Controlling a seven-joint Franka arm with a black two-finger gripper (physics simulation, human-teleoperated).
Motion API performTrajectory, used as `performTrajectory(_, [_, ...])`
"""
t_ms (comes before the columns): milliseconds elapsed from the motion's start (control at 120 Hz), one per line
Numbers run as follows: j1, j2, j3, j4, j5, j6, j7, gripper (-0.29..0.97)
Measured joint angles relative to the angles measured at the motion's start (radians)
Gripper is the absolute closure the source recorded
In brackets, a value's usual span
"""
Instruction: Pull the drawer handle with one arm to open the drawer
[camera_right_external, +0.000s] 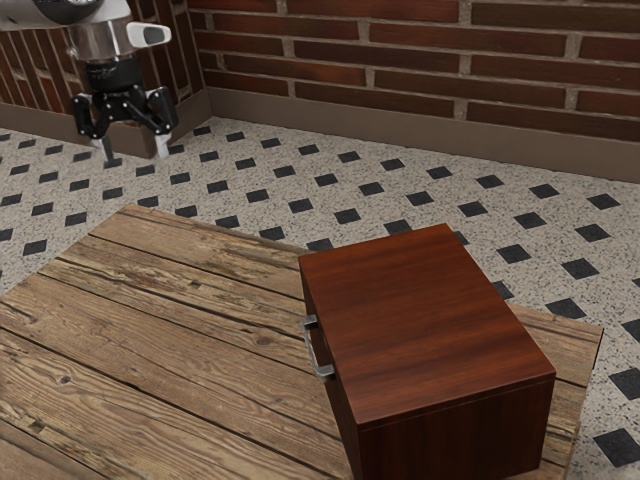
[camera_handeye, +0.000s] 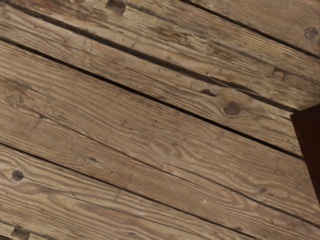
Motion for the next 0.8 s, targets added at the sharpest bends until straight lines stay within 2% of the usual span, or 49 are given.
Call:
performTrajectory(150, [0.007, 0.006, 0.001, 0.002, -0.002, 0.052, 0.046, 0.00])
performTrajectory(217, [0.007, -0.040, 0.004, 0.051, -0.005, 0.062, 0.062, 0.00])
performTrajectory(317, [0.080, -0.116, -0.094, 0.098, -0.007, 0.077, 0.033, 0.00])
performTrajectory(417, [0.108, -0.078, -0.151, 0.070, -0.008, 0.095, -0.022, 0.00])
performTrajectory(483, [0.063, -0.031, -0.158, -0.065, -0.001, 0.145, -0.053, 0.00])
performTrajectory(583, [-0.105, -0.016, -0.160, -0.280, 0.009, 0.276, -0.098, 0.00])
performTrajectory(642, [-0.174, -0.005, -0.161, -0.350, 0.020, 0.351, -0.132, 0.00])
performTrajectory(800, [-0.174, 0.034, -0.160, -0.385, 0.043, 0.487, -0.261, 0.00])
